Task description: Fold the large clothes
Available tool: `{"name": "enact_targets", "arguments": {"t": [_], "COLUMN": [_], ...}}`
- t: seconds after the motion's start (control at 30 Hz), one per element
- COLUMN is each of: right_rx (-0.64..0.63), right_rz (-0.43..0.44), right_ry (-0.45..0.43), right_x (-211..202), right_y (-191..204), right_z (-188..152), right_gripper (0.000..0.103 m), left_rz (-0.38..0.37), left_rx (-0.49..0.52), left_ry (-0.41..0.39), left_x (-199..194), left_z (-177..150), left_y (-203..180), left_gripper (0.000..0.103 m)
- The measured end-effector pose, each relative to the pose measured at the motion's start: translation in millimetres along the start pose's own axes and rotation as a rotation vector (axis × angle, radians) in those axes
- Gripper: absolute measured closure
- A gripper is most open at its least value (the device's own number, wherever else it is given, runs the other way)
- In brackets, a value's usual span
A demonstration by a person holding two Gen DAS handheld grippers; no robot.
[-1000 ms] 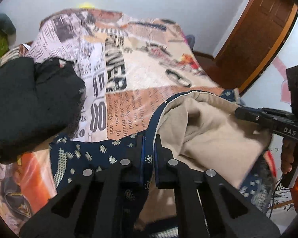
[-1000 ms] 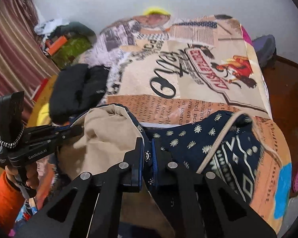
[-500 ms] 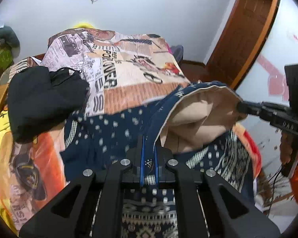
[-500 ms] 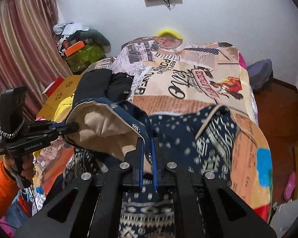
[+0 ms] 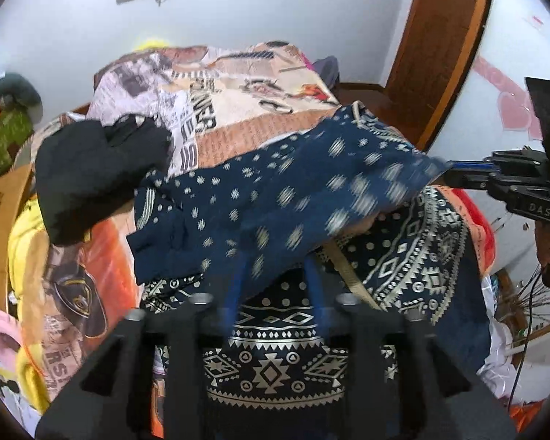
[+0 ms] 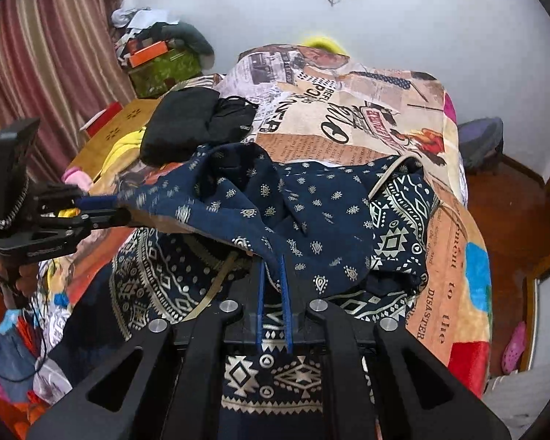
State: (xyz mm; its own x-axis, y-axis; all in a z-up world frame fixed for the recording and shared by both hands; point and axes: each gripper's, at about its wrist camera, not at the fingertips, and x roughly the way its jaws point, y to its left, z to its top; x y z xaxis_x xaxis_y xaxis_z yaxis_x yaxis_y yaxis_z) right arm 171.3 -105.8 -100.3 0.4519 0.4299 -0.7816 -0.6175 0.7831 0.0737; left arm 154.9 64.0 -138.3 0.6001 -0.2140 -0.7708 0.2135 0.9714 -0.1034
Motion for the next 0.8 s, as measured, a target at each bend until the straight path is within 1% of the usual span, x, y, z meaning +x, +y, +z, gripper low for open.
{"name": "enact_targets", "arguments": {"t": [0.03, 0.1, 0.17, 0.27, 0.33, 0.4, 0.47, 0.53, 0.6, 0.7, 0.8], "right_rx": [-0.001, 0.003, 0.011, 0.019, 0.026, 0.040, 0.054, 0.076, 0.089, 0.115, 0.151], "right_rz": [0.003, 0.017, 0.026, 0.029, 0.023, 0.012, 0.005, -0.007, -0.029, -0.041, -0.058], "right_ry": [-0.005, -0.021, -0.048, -0.111, -0.133, -0.140, -0.136, -0.121, -0.089, -0.014, 0.081], "right_x": [-4.0, -11.5, -18.4, -27.2, -27.4, -22.1, -13.3, -1.4, 14.4, 43.0, 70.8], "right_y": [2.1, 4.0, 7.2, 8.5, 7.6, 4.8, 1.1, -3.1, -6.5, -15.7, -26.1], "right_z": [0.5, 4.4, 7.8, 16.3, 23.5, 31.5, 36.7, 37.8, 35.6, 25.5, 5.7], "right_gripper": [0.088, 0.082, 0.067, 0.055, 0.052, 0.052, 0.052, 0.052, 0.052, 0.052, 0.052], "left_rz": [0.004, 0.024, 0.046, 0.075, 0.096, 0.113, 0.113, 0.093, 0.075, 0.072, 0.074], "left_rx": [0.011, 0.037, 0.045, 0.030, 0.016, -0.006, -0.034, -0.069, -0.099, -0.122, -0.132], "left_ry": [-0.020, -0.061, -0.095, -0.138, -0.143, -0.141, -0.135, -0.119, -0.091, -0.034, 0.030], "left_x": [-6.7, -20.2, -28.8, -33.8, -29.9, -21.5, -10.7, 3.4, 20.3, 52.7, 81.9], "left_z": [0.4, 2.9, 8.8, 19.4, 26.2, 34.4, 40.1, 42.9, 41.9, 33.6, 18.8], "left_y": [-2.7, -7.9, -8.8, -2.9, 1.7, 8.6, 14.4, 19.4, 21.4, 22.8, 23.0], "left_gripper": [0.051, 0.047, 0.039, 0.035, 0.035, 0.035, 0.035, 0.035, 0.035, 0.035, 0.035]}}
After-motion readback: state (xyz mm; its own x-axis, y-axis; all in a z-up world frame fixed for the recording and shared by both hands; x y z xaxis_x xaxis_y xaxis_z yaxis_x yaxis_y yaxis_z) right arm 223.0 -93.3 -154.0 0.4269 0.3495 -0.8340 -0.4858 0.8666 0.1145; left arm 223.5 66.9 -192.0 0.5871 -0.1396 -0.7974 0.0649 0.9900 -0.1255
